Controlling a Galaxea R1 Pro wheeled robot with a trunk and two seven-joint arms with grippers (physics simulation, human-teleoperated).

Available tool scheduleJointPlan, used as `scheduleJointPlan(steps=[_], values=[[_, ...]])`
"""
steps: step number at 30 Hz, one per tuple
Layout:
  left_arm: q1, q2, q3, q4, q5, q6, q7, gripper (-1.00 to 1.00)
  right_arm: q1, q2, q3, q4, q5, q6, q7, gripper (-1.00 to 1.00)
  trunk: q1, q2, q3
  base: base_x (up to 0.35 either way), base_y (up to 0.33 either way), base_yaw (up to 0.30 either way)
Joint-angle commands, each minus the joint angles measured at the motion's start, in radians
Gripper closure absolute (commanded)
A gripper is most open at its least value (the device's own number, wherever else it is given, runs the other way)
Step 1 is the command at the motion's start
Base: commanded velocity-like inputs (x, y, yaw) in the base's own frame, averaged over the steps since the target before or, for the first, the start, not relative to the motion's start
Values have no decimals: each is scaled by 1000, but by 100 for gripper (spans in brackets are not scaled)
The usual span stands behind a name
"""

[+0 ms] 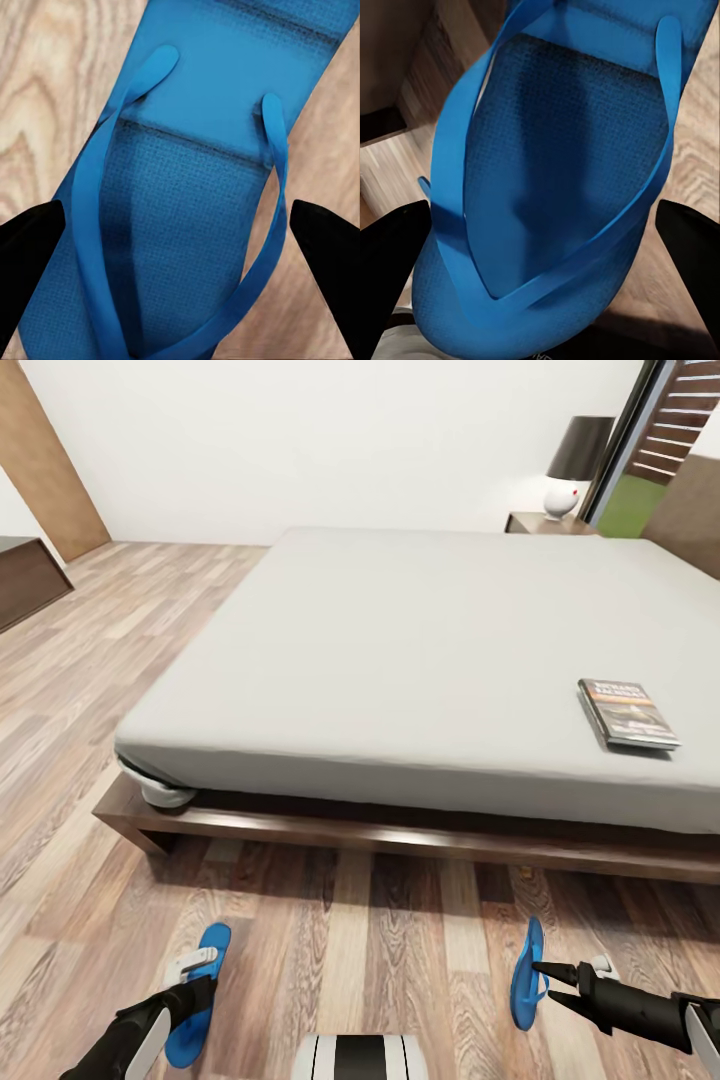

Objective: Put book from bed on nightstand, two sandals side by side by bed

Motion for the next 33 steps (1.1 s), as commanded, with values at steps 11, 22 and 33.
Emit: scheduleJointPlan(steps=[11, 22, 33], values=[[1, 0, 3, -1, 9, 5, -2, 100, -1, -1, -4, -1, 2, 8, 9, 100, 0, 0, -1, 112, 78, 0], [1, 1, 3, -1, 9, 5, -2, 100, 0, -2, 5, -182, -5, 1, 124, 100, 0, 0, -1, 182, 182, 0], [1, 0, 3, -1, 10, 5, -2, 100, -1, -3, 5, -195, 6, 2, 235, 100, 0, 0, -1, 68, 58, 0]])
